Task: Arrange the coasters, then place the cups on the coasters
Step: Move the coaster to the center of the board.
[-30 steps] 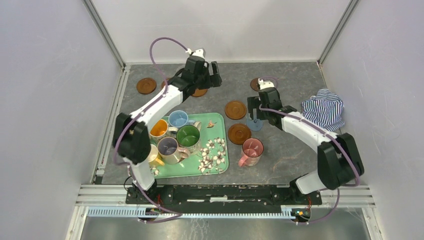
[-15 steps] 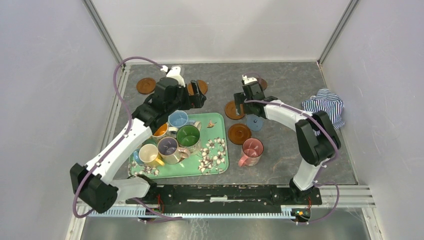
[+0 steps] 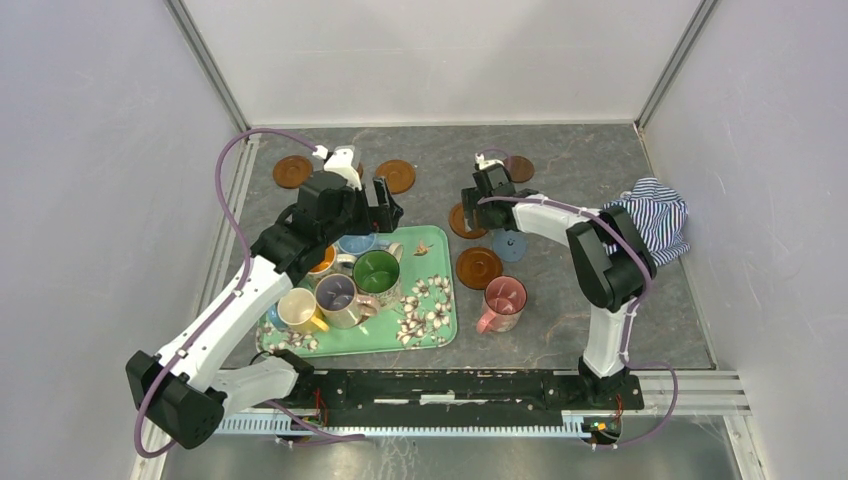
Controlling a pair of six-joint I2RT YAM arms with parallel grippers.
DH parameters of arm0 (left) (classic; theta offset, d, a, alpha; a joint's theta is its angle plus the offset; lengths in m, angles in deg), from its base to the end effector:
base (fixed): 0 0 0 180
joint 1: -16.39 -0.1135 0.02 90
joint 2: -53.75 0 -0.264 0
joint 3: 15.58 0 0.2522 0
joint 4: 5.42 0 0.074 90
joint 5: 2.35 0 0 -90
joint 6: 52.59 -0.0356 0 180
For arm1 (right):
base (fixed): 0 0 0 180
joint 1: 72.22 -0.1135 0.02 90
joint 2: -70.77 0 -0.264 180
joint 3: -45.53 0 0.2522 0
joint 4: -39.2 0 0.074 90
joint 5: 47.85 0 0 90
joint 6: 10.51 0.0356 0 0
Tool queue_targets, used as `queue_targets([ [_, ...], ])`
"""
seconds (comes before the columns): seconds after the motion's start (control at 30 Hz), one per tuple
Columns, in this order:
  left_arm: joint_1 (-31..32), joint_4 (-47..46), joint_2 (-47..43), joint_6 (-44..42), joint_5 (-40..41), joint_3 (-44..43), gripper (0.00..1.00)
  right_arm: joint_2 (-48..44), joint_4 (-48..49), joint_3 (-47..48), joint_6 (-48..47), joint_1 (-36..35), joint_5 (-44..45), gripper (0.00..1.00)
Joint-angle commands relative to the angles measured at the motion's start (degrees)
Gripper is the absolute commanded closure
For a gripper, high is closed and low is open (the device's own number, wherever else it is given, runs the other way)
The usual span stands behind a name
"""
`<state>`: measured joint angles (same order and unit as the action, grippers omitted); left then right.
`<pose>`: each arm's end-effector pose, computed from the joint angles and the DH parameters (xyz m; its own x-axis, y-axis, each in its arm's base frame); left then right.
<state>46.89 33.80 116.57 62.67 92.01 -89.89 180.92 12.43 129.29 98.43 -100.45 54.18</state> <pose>0.2112 -0.1212 0.3476 -0.5538 -0.1676 -0.8156 0.2342 0.9086 -0.3457 0.3578 0.1837 0.1622 -0.7814 -0.0592 -0.6213 -0.1046 0.9938 0.0368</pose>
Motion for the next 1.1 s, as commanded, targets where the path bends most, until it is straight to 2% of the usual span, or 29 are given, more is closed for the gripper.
queue_targets([
  [0.0,0.0,0.0,-1.7,-4.8,0.7,0.3,0.00,2.8,1.0,4.2,2.2,0.0,1.0,0.20],
  [0.3,0.0,0.2,-1.7,-5.3,0.5,0.2,0.00,8.9,-1.1,10.2,2.9,-0.5,5.6,0.33],
  [0.63,-0.1,1.9,-1.2,-5.5,1.1,-1.0,0.00,19.0,-5.3,26.3,1.8,0.1,7.7,0.34],
  [0.93,-0.1,3.2,-1.1,-6.1,2.2,-1.5,0.00,25.9,-4.9,38.0,1.2,0.5,2.9,0.34],
  [1.07,-0.1,3.4,-0.8,-6.2,2.3,-1.8,0.00,27.9,-4.0,40.3,1.6,0.4,1.2,0.34],
])
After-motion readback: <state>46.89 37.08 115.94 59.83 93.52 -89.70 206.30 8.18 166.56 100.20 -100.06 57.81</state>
